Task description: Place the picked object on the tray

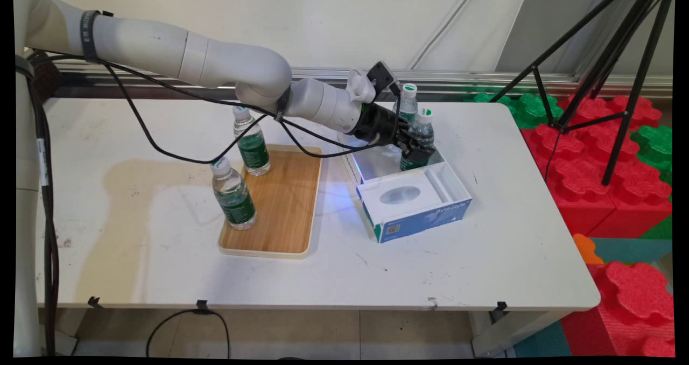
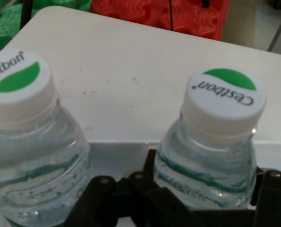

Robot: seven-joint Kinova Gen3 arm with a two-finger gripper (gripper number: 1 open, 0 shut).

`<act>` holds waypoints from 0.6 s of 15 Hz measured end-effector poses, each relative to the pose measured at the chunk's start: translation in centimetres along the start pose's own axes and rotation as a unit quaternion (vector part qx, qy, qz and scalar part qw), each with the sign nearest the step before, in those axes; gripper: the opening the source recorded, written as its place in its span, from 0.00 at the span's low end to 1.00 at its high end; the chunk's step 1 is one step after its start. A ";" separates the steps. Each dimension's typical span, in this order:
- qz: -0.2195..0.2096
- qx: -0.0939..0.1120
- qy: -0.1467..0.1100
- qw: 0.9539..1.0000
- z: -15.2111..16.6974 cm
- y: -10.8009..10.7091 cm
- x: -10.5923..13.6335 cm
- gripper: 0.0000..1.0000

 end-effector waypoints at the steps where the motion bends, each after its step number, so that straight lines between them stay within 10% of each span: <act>1: 0.000 0.000 0.001 1.000 0.0 0.0 0.1 0.00; 9: 0.003 -0.011 0.013 1.000 -1.5 1.5 4.4 0.00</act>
